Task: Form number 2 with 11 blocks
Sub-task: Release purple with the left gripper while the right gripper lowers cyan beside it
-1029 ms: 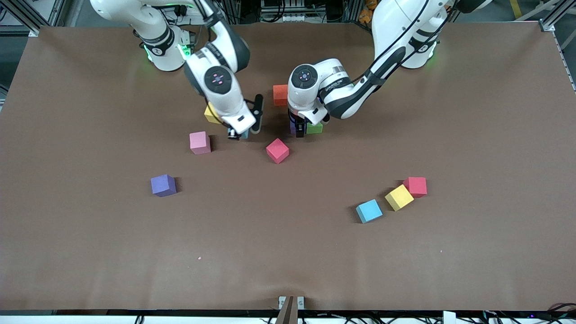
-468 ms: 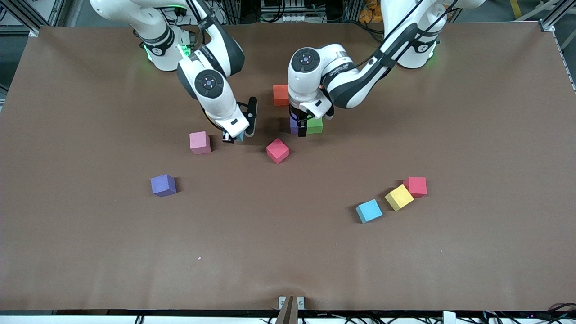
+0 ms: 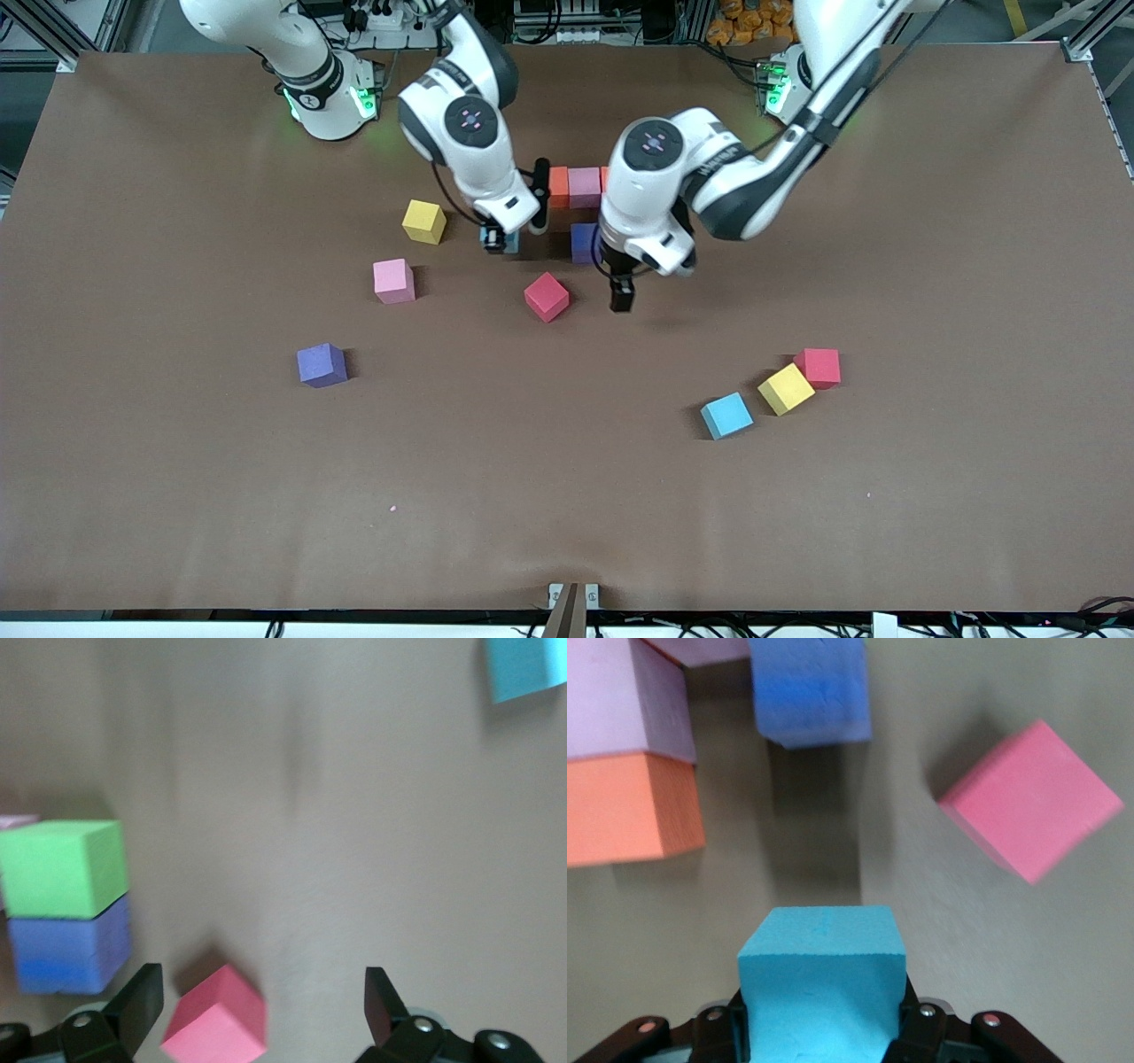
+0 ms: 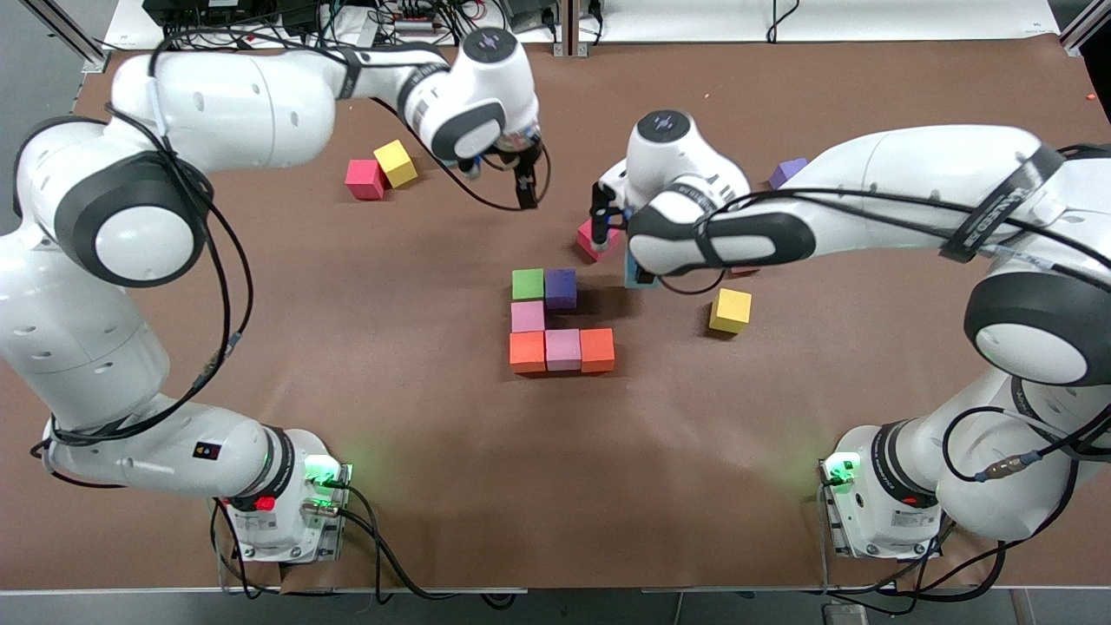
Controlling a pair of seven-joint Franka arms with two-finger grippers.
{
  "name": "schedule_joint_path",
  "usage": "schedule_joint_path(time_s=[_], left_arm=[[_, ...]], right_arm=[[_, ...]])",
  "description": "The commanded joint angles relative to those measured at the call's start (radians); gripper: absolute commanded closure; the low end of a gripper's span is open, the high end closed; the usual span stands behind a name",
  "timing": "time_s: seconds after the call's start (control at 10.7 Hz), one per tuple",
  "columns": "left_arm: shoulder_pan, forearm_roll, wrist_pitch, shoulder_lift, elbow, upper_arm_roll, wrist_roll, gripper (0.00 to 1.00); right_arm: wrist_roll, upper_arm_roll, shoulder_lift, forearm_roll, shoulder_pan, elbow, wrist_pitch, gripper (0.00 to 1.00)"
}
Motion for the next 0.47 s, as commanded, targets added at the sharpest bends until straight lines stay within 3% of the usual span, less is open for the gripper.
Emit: schedule_joint_path(time_s=[0.0,0.37], left_arm=[[0.064,0.026,-0.022,0.015,0.024,-0.009,0.147,0.0],[0.182,0.029,-0.023,0.037,0.03,-0.006,0.503,0.0]], right_arm=[[0.071,-0.004,0.048,-0.008,0.053,0.0,0.071,0.51],[0.091,-0.004,0.13,-0.001,0.075,0.078,0.076,0.51]])
